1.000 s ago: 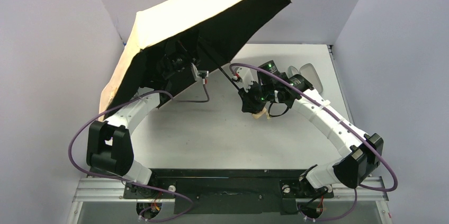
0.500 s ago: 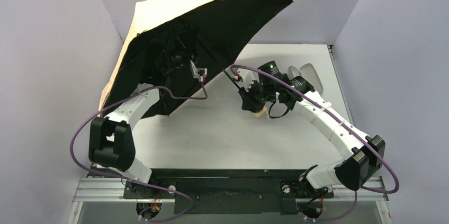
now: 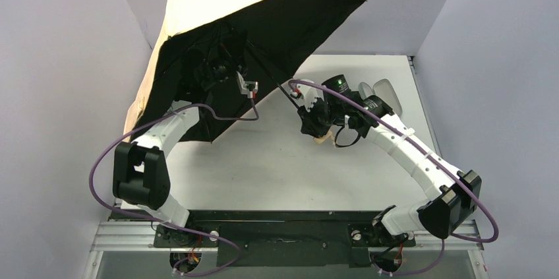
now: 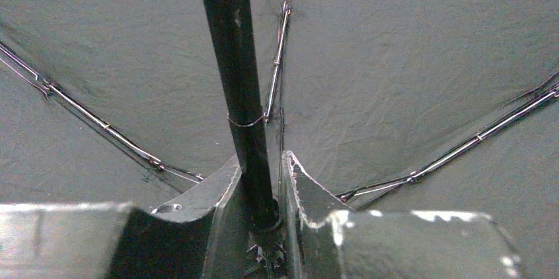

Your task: Open the umbrella

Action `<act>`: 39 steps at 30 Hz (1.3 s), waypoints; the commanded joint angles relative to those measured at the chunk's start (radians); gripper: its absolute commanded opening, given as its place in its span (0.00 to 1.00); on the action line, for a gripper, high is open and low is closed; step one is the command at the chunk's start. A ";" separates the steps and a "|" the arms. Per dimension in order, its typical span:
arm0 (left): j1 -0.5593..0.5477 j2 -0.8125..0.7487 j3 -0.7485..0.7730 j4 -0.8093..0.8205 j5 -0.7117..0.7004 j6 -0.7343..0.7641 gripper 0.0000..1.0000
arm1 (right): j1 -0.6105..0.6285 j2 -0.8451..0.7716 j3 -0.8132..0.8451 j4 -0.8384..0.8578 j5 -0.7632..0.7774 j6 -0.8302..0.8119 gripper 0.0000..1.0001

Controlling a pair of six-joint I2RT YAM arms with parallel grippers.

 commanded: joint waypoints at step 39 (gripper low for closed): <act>-0.540 -0.531 -0.538 -0.228 -0.716 -0.399 0.74 | -0.005 -0.241 -0.254 0.157 -0.250 0.354 0.00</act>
